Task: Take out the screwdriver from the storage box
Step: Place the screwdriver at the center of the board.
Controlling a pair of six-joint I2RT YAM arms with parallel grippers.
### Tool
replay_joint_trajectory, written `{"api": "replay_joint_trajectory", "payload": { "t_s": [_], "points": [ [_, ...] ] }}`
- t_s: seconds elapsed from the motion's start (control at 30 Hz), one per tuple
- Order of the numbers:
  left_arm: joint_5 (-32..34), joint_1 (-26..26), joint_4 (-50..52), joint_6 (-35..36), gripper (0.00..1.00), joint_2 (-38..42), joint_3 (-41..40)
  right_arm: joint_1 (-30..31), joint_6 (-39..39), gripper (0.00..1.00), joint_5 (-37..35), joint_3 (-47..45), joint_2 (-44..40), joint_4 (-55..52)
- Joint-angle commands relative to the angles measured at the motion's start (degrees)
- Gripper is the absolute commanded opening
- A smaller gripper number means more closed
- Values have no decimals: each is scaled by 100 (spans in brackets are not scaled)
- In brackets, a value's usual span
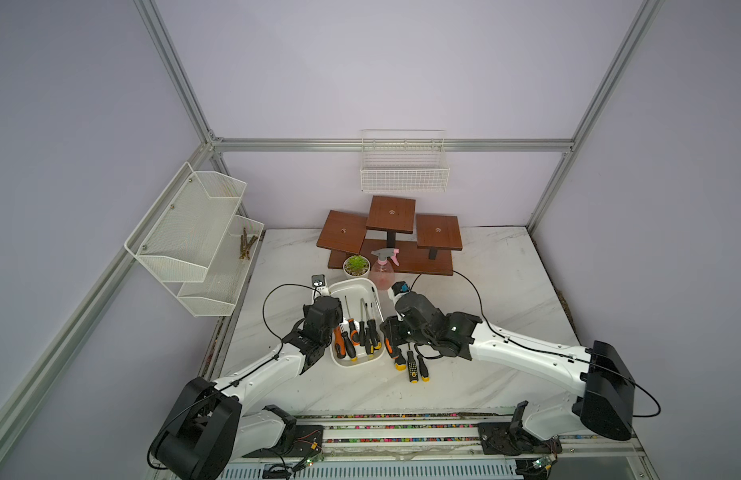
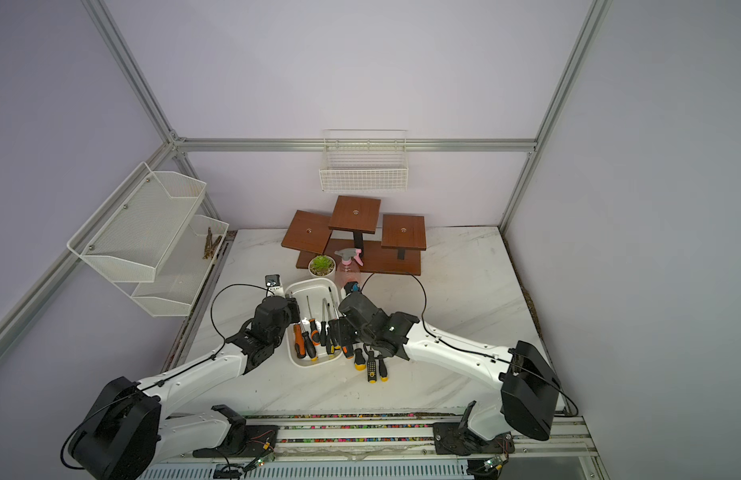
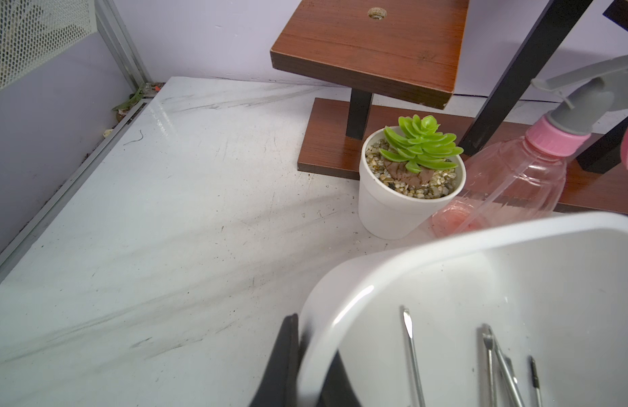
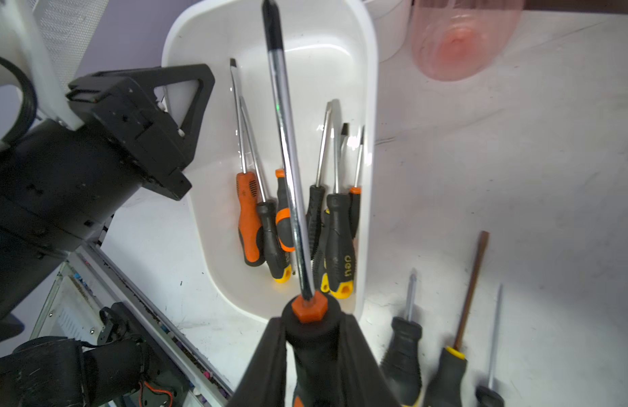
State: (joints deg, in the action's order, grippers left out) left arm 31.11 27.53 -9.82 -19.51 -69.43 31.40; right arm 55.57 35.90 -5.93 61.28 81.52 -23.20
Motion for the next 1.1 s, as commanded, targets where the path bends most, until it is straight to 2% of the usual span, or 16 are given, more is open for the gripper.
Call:
{"api": "replay_joint_trajectory", "payload": {
  "t_s": [0.0, 0.2, 0.47, 1.07],
  "points": [
    [77, 22, -303, 22, 0, 34, 174, -59, 48, 0, -517, -334, -462, -446],
    [62, 25, -297, 23, 0, 33, 175, -200, 252, 0, -636, -948, -1024, -639],
    [45, 23, -292, 35, 0, 26, 182, -480, 442, 0, -564, -1590, -1311, -721],
    [26, 22, -293, 46, 0, -9, 201, -848, 668, 0, -210, -2395, -1281, -287]
  ]
}}
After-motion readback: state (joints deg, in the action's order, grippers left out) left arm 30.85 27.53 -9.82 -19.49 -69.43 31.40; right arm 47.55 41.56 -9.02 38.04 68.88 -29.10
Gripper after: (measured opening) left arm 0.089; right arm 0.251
